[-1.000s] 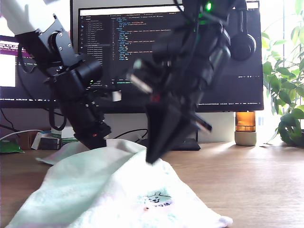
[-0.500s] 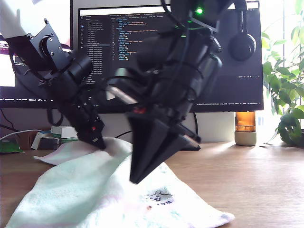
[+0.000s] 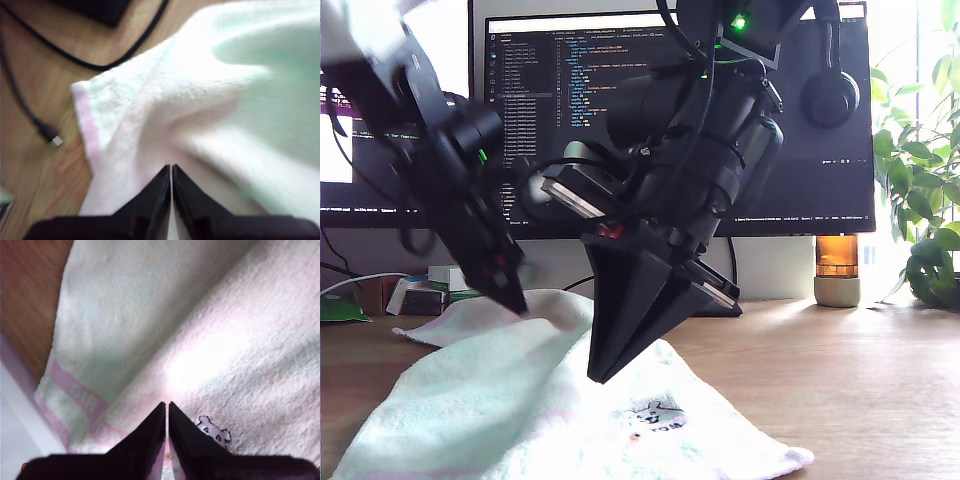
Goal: Fold the tea towel to a neat square and place it to the right
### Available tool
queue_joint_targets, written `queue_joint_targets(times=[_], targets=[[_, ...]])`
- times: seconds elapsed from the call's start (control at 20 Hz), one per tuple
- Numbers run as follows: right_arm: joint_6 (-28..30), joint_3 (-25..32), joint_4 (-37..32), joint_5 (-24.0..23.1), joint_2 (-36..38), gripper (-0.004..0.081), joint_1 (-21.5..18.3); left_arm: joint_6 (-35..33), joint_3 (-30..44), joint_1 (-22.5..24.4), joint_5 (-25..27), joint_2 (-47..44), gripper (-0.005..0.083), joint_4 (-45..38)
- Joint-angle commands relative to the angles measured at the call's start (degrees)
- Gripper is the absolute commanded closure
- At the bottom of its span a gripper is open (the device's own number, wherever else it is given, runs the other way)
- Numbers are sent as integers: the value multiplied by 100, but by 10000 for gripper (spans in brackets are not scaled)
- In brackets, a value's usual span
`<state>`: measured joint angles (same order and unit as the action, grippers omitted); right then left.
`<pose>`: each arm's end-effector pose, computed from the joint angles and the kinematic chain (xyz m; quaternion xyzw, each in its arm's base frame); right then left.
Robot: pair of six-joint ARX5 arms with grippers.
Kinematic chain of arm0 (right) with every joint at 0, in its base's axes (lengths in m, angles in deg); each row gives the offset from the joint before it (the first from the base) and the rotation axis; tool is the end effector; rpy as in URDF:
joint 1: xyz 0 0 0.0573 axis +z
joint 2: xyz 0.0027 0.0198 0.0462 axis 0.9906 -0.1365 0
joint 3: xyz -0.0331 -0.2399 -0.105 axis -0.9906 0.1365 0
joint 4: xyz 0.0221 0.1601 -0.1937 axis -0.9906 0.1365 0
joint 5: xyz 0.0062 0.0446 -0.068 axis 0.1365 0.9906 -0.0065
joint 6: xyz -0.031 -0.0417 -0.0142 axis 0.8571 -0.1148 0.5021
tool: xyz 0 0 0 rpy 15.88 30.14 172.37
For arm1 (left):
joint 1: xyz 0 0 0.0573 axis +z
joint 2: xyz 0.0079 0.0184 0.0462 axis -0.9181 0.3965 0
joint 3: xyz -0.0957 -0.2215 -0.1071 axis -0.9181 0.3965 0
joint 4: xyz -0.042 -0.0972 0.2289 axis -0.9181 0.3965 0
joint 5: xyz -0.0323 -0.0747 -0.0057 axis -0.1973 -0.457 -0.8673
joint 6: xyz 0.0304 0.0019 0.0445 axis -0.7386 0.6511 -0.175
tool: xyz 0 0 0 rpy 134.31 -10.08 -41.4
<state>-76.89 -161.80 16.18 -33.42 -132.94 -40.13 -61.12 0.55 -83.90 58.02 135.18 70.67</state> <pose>0.2611 0.2526 0.1693 -0.0719 0.6303 0.4253 0.6455 0.3848 -0.1254 0.1796 0.3403 0.3558 -0.3777 0.7842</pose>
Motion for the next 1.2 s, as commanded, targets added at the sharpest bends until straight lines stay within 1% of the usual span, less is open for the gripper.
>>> queue_joint_targets(times=[0.0,0.15,0.2,0.35,0.55,0.7,0.85,1.0,1.1,1.15], targets=[[-11,105,-55,22,-74,783,-22,74,81,157,-155,-105,795,352],[-13,105,-116,24,-74,783,-72,175,81,369,-483,-101,795,730],[-17,105,-133,42,-74,783,-81,175,81,433,-496,-94,795,817],[-20,105,-175,59,-74,783,-90,319,83,562,-767,-15,795,885],[-22,105,-234,61,-74,783,-90,319,81,564,-986,157,795,968],[-22,105,-236,61,-74,783,-90,348,83,549,-1021,396,795,975],[-22,105,-232,63,-74,783,-90,396,83,557,-1021,439,795,1010],[-20,105,-234,63,-74,783,-90,468,81,660,-763,439,795,1064],[-20,105,-251,63,-74,783,-90,442,81,745,-190,439,795,1010],[-20,105,-258,63,-74,783,-92,306,81,780,107,439,795,964]])
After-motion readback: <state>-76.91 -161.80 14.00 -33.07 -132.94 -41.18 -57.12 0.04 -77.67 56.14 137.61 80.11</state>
